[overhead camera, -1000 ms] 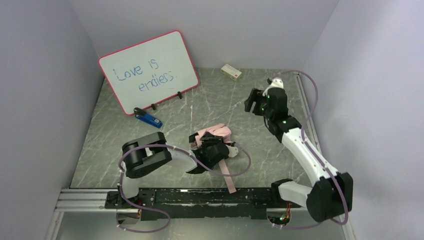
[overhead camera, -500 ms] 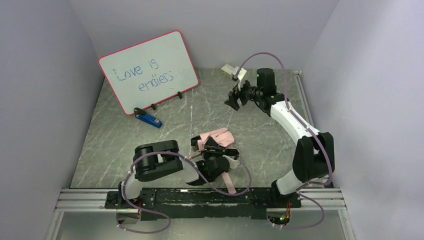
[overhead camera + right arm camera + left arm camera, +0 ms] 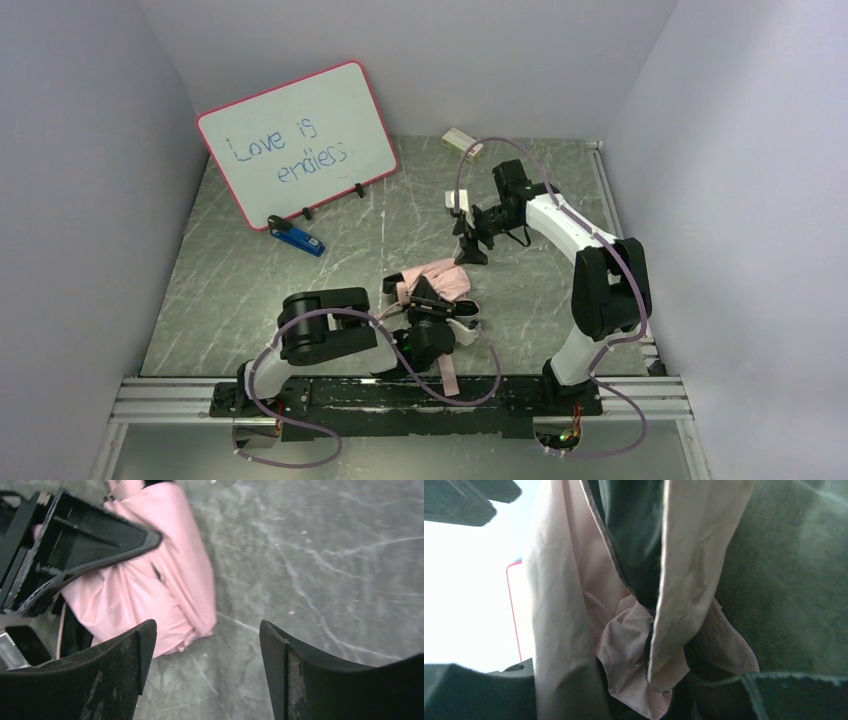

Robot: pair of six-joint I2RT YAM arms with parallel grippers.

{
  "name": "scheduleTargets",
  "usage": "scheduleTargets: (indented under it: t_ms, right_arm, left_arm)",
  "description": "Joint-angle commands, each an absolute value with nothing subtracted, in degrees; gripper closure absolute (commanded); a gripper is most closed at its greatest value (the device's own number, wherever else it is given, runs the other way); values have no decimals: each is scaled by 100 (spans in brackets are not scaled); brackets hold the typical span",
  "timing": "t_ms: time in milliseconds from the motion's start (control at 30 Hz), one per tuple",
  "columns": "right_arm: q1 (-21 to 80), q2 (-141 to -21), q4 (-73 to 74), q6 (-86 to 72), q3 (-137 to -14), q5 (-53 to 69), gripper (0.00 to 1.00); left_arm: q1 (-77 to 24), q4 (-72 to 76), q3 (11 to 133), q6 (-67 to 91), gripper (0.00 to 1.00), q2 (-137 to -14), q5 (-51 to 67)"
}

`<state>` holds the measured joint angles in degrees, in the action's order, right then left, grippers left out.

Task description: Put away the umbrella

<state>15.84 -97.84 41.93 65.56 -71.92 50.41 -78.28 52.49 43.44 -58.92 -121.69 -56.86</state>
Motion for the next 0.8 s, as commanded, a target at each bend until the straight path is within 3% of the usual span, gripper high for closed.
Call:
scheduleTargets:
  t_ms: [0,767]
  right_arm:
    - [1723,-9644,4584,7326,-6899,5098,22]
    - [2911,-10545,4227,7091,-6576,3771,17]
  left_arm:
    - [-8041,4580,4109,-5827,95,-12687,-5010]
    - [-8051,5171,3907,-6155,95,-12744,-4984]
